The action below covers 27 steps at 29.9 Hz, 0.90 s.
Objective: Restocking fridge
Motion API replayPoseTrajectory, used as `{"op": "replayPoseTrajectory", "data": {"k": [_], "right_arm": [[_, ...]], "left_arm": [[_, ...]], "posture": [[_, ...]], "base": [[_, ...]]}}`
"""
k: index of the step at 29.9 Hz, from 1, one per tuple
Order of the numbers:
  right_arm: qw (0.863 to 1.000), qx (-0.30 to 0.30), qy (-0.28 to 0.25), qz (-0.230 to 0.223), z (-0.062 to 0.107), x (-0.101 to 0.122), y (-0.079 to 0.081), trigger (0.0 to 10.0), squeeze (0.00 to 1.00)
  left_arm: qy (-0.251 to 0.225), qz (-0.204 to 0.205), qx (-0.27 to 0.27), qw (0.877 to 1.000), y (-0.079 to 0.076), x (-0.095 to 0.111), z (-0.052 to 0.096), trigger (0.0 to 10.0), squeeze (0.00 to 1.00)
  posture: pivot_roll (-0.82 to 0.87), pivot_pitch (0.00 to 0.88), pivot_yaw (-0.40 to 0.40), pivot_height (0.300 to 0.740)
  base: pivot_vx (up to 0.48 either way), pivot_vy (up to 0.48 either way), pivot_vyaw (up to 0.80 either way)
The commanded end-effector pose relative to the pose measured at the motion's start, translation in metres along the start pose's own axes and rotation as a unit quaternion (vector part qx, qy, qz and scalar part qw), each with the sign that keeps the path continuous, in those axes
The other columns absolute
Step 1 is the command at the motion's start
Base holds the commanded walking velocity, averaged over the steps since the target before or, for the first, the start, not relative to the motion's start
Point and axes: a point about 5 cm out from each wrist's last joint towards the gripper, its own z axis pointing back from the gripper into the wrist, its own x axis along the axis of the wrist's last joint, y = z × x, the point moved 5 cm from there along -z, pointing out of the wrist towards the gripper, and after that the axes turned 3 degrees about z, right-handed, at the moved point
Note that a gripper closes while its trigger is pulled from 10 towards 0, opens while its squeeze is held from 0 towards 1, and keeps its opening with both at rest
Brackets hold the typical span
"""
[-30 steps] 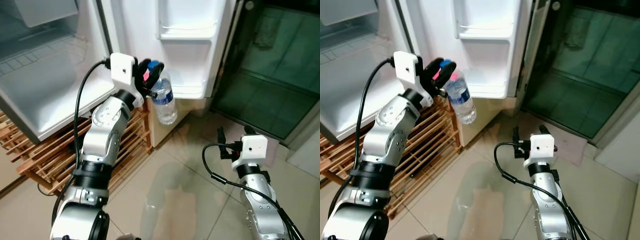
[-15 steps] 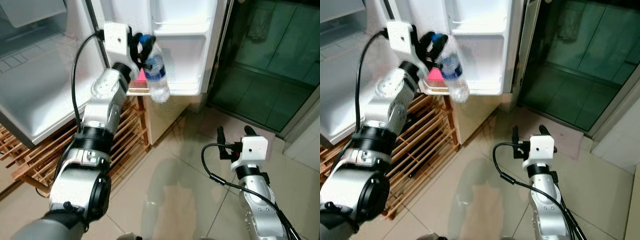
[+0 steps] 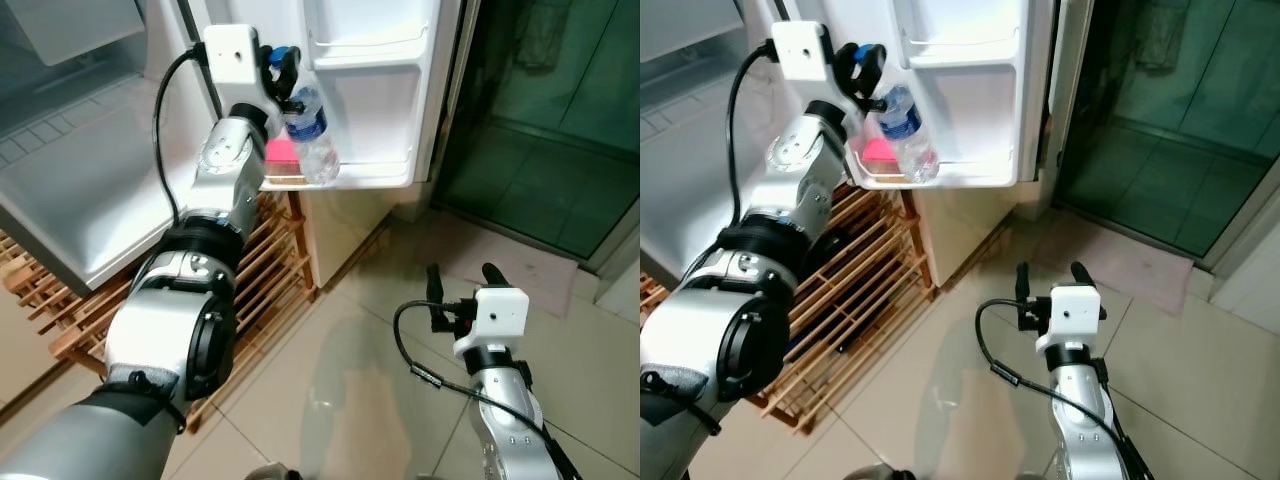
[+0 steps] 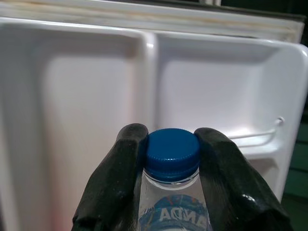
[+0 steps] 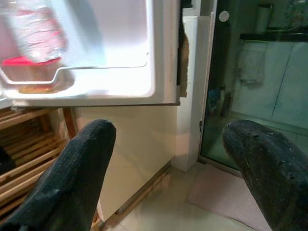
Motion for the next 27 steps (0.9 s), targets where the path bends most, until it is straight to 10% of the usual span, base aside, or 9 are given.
{"op": "replayPoseTrajectory", "data": {"k": [1,16,27], "right_arm": [[1.0,0.003,-0.007,0.003,0.005,0.007,0.002,10.0,0.0],[0.999,-0.033,0.038,0.006,0.055,0.007,-0.005,10.0,0.0],[0.998,-0.061,0.017,0.012,0.036,0.021,-0.031,10.0,0.0]], "left_arm": [[-0.019,-0.001,0.003,1.0,-0.002,0.01,-0.004,10.0,0.0],[-0.022,-0.014,0.012,1.0,-0.006,0.014,-0.009,10.0,0.0],[0.018,-0.069,-0.093,0.993,0.018,-0.007,0.023,10.0,0.0]], "posture": [[-0.29,0.0,0.176,0.74],[-0.4,0.076,0.204,0.74],[-0.28,0.017,0.128,0.74]], "base": [[0.0,0.0,0.0],[0.0,0.0,0.0],[0.0,0.0,0.0]]}}
